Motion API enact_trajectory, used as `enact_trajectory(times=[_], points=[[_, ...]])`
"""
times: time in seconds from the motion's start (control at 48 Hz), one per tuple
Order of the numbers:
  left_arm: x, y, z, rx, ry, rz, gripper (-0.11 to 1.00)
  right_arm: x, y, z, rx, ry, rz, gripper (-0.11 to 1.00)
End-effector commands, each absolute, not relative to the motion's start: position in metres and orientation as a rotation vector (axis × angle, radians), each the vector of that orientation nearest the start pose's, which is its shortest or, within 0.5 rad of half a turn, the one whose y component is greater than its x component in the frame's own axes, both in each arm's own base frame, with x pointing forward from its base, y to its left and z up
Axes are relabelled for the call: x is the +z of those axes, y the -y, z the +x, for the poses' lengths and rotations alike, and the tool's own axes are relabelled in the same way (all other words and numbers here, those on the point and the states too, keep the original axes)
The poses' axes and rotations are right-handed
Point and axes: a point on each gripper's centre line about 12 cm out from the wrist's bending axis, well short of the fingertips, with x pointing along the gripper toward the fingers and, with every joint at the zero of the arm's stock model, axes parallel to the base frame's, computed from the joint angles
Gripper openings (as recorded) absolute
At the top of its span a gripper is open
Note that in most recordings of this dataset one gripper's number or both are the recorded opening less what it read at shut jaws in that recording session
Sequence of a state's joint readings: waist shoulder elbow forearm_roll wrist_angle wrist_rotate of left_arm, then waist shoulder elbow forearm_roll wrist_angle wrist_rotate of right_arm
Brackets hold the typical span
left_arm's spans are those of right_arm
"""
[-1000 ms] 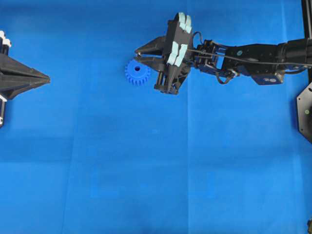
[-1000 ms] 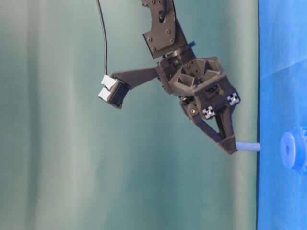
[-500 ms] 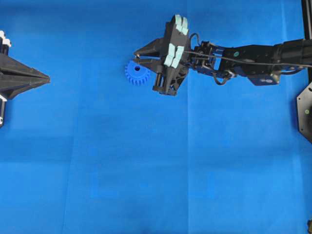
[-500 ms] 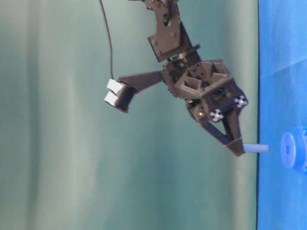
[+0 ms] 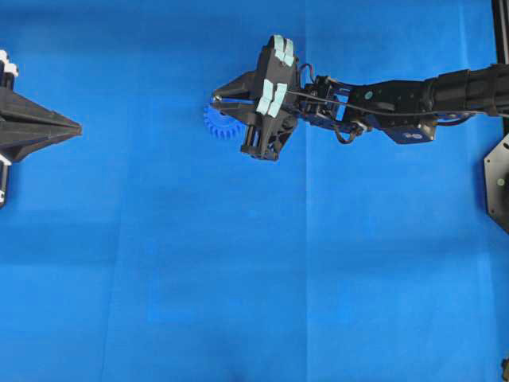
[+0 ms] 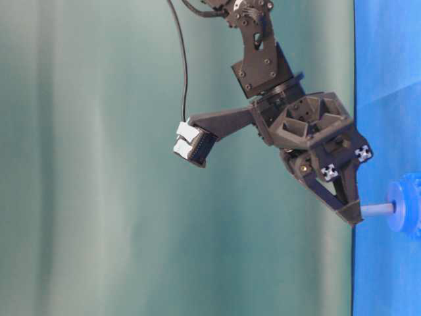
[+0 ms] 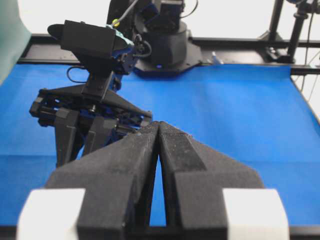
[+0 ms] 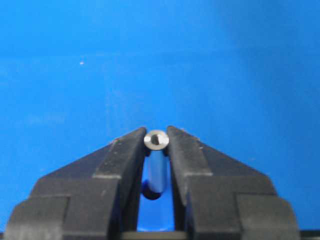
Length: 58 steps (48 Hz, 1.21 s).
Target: Insert the shaft placed at a random location into the center hole of the small gear at another random location.
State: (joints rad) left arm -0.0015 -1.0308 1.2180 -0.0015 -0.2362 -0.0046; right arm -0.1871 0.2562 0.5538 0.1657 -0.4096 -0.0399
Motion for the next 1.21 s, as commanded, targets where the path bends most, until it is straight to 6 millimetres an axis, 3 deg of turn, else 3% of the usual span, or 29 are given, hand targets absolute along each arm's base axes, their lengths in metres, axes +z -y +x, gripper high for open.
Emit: enact_trajectory(times=[0.0,0.167,0.417,0.604,0.855,1.188], points=[[0.287,0.000,0.188,0.002,0.061,-0.009,0.00,0.150,0.091,0.443,-0.272,-0.356,0.136,0.05],[0.287,0.000,0.188,0.000,0.058,-0.009,0.00,0.155,0.091,0.442,-0.271,-0.344,0.132,0.05],[0.287,0.000,0.188,0.002,0.057,-0.008,0.00,0.186,0.094,0.435,-0.272,-0.280,0.111,0.05],[0.287,0.000,0.188,0.002,0.057,-0.008,0.00,0.199,0.093,0.432,-0.271,-0.253,0.103,0.05],[0.287,0.000,0.188,0.002,0.058,-0.008,0.00,0.195,0.092,0.433,-0.269,-0.259,0.108,0.05],[0.287,0.000,0.188,0.002,0.057,-0.009,0.00,0.166,0.090,0.439,-0.280,-0.279,0.126,0.05]])
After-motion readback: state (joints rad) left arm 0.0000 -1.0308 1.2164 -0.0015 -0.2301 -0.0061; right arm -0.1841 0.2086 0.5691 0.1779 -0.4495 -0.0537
